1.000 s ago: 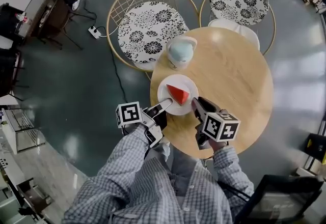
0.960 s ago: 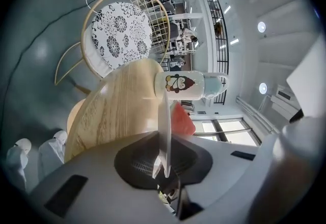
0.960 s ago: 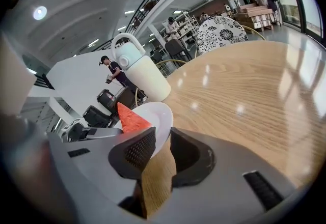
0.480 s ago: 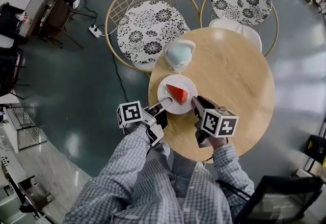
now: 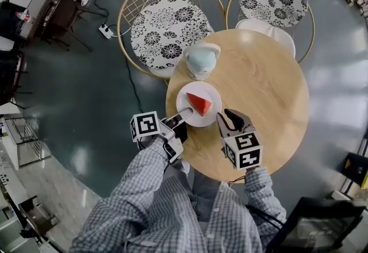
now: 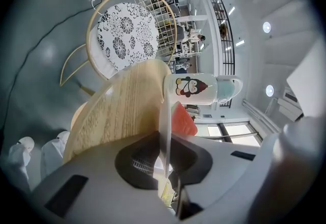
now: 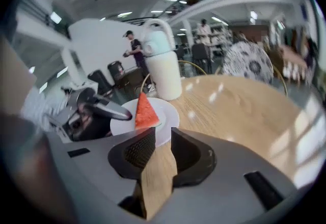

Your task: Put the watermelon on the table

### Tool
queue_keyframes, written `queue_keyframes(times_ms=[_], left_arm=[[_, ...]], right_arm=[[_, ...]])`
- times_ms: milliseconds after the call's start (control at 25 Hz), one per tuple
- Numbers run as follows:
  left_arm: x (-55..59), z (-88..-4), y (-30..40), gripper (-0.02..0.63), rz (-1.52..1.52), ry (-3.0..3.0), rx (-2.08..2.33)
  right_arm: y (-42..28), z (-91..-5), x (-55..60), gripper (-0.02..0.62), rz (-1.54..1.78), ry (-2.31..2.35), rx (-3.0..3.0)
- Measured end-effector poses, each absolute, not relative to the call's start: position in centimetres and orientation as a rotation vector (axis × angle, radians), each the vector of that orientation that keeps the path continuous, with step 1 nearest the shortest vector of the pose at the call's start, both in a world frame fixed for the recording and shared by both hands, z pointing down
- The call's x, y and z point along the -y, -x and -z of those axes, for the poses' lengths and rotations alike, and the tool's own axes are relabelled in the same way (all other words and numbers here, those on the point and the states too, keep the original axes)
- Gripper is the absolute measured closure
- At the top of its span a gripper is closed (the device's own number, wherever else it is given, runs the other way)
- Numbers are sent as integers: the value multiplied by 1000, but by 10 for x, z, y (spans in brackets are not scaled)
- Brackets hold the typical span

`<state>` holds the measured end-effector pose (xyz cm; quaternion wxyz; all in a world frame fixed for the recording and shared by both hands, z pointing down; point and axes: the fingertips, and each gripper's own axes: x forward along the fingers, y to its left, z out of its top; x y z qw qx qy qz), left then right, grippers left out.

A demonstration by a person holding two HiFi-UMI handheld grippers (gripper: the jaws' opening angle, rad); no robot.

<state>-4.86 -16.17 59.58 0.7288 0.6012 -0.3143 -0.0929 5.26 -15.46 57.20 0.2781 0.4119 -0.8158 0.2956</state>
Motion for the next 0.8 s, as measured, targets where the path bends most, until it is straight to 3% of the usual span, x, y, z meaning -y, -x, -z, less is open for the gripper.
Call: queue_keyframes(times_ms=[160,280,520,600,800], left_arm=[[162,-596,48,578,199,-1323,695],[163,-595,48,578,198,-1323,694],[163,-597,48,578,198,-1325,697],[163,-597,48,578,198,-1318,704],[163,-598,47,578,191,-1283,702]], right_arm=[[-19,-556,120,497,-141,-764,2185],[1,-564,98,497,165,-545,2101],[12,-580,98,499,406,-476,1964],[13,-580,99,551,444,-465,1946],[12,-580,99,555,423,-451,1942]])
